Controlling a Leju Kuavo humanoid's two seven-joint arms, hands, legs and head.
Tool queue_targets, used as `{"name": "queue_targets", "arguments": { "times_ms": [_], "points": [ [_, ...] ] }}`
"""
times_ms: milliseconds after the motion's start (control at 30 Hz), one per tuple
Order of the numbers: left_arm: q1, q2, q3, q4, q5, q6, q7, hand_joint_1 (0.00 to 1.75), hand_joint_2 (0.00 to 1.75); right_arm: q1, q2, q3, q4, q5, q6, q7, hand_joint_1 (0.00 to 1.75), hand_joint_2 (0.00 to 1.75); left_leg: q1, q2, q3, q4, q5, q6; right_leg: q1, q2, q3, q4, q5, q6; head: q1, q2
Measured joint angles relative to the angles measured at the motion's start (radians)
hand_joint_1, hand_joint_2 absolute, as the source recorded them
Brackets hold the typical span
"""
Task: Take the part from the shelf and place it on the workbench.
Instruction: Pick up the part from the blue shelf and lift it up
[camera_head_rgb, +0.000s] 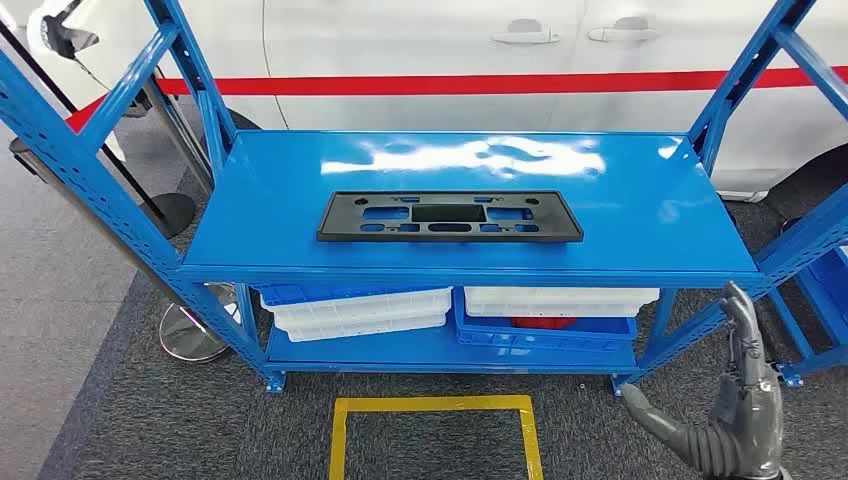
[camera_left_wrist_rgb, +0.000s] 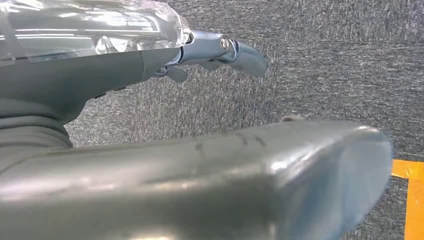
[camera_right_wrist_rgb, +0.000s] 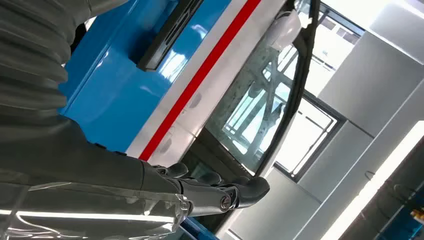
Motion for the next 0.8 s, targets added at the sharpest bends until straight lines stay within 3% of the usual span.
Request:
{"name": "queue_targets", "arguments": {
  "times_ms": [267,400,433,500,533,567,600,633,700,733,800],
  "points": [
    [-0.003,-0.002,-0.001,0.003,-0.015,0.005,-0.001,0.00,0.00,-0.013,0.000,0.101,0.008,0.234,-0.090,0.039,0.00,1.75,-0.003,0.000,-0.008,0.008,-0.003,0.011,-0.006,0.000,0.000,-0.004,0.004,0.009,0.000,0.000],
    [-0.006,-0.008,-0.001,0.004,-0.027,0.010,-0.003,0.00,0.00,-0.047,0.000,0.195,0.049,0.308,-0.111,0.087,0.00,1.75,0.004,0.001,0.000,-0.014,0.015,0.033,-0.004,-0.002,-0.005,0.004,-0.004,0.019,0.000,0.000],
    [-0.007,-0.010,-0.001,0.004,-0.030,0.011,-0.004,0.00,0.00,-0.058,0.000,0.219,0.064,0.315,-0.110,0.100,0.00,1.75,0.006,0.002,0.002,-0.022,0.021,0.039,-0.002,-0.003,-0.022,0.039,-0.026,0.018,0.000,0.000],
    [-0.007,-0.014,-0.001,0.006,-0.037,0.013,-0.004,0.00,0.00,-0.079,0.000,0.264,0.106,0.328,-0.104,0.129,0.00,1.75,0.004,0.003,-0.001,-0.026,0.025,0.045,0.001,-0.003,-0.085,0.165,-0.088,0.013,0.000,0.000],
    [-0.006,-0.016,-0.001,0.006,-0.040,0.013,-0.004,0.00,0.00,-0.089,0.002,0.284,0.128,0.335,-0.101,0.145,0.00,1.75,0.001,0.002,-0.002,-0.025,0.026,0.045,0.002,-0.003,-0.118,0.229,-0.110,0.012,0.000,0.000],
    [-0.006,-0.018,-0.002,0.007,-0.044,0.013,-0.005,0.00,0.00,-0.097,0.004,0.302,0.150,0.344,-0.097,0.159,0.00,1.75,-0.001,0.002,-0.002,-0.025,0.025,0.045,0.003,-0.003,-0.138,0.265,-0.112,0.010,0.000,0.000],
    [-0.006,-0.020,-0.002,0.008,-0.048,0.013,-0.005,0.00,0.00,-0.106,0.008,0.319,0.170,0.354,-0.096,0.171,0.00,1.75,-0.002,0.001,-0.001,-0.024,0.024,0.045,0.004,-0.003,-0.140,0.260,-0.094,0.007,0.000,0.000],
    [-0.006,-0.021,-0.002,0.008,-0.051,0.013,-0.005,0.00,0.00,-0.116,0.013,0.336,0.190,0.367,-0.095,0.184,0.00,1.75,-0.004,-0.001,0.001,-0.023,0.023,0.044,0.006,-0.003,-0.123,0.217,-0.059,0.003,0.000,0.000],
    [-0.007,-0.026,-0.003,0.008,-0.059,0.013,-0.005,0.00,0.00,-0.138,0.025,0.369,0.227,0.394,-0.097,0.208,0.00,1.75,-0.007,-0.002,0.006,-0.020,0.018,0.039,0.013,-0.003,-0.062,0.079,0.011,-0.011,0.000,0.000],
    [-0.007,-0.027,-0.003,0.008,-0.062,0.013,-0.005,0.00,0.00,-0.146,0.030,0.382,0.242,0.406,-0.098,0.218,0.00,1.75,-0.008,-0.003,0.006,-0.018,0.015,0.035,0.016,-0.004,-0.040,0.028,0.029,-0.016,0.000,0.000],
    [-0.007,-0.031,-0.003,0.008,-0.066,0.012,-0.005,0.00,0.00,-0.157,0.039,0.401,0.260,0.426,-0.101,0.232,0.00,1.75,-0.009,-0.003,0.001,-0.016,0.013,0.026,0.023,-0.005,-0.029,-0.004,0.030,-0.021,0.000,0.000]
  ]
}}
